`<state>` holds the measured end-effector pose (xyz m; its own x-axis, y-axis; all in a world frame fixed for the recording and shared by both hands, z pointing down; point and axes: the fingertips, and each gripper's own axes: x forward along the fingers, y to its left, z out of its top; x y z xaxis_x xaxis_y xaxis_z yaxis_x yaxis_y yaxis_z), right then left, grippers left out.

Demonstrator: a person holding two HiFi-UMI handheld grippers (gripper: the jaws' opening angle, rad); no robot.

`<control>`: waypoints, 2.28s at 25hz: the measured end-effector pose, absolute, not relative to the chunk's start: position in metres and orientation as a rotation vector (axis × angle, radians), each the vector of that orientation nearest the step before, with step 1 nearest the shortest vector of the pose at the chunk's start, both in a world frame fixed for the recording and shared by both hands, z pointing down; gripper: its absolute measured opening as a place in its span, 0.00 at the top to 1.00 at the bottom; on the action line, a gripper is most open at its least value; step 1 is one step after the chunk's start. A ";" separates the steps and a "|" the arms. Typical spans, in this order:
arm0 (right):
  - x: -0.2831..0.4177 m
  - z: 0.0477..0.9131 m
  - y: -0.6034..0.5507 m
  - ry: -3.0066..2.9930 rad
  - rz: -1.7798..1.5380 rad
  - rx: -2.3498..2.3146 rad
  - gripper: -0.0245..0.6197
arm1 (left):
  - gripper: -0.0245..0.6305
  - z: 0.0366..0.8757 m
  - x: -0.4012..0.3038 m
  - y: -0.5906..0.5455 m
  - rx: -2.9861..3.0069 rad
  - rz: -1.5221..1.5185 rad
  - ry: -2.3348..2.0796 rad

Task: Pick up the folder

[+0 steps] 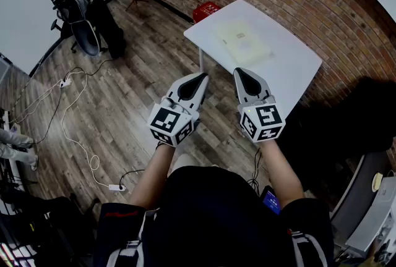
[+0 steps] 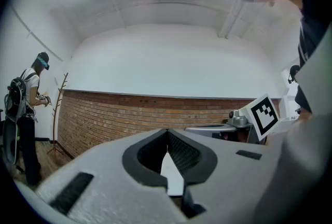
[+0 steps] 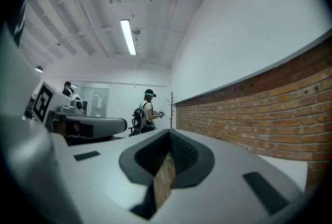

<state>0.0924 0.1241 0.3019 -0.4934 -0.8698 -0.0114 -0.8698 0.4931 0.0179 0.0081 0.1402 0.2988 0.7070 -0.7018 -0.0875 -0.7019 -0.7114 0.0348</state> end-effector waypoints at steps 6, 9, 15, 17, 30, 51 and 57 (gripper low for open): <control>0.099 0.302 0.125 2.678 -0.049 -1.558 0.92 | 0.93 0.298 0.009 0.143 -2.907 0.153 1.210; 0.101 0.304 0.126 2.689 -0.058 -1.558 0.92 | 0.93 0.297 0.011 0.144 -2.906 0.150 1.217; 0.102 0.307 0.122 2.716 -0.051 -1.544 0.92 | 0.93 0.302 0.013 0.148 -2.906 0.134 1.244; 0.101 0.306 0.119 2.711 -0.055 -1.540 0.92 | 0.93 0.303 0.010 0.147 -2.906 0.129 1.252; 0.091 0.303 0.072 2.733 -0.033 -1.542 0.92 | 0.93 0.304 -0.002 0.097 -2.912 0.153 1.296; 0.064 0.300 -0.045 2.751 -0.045 -1.561 0.92 | 0.93 0.306 -0.028 -0.026 -2.959 0.151 1.302; 0.052 0.296 -0.078 2.752 -0.051 -1.577 0.92 | 0.93 0.303 -0.041 -0.060 -2.975 0.156 1.289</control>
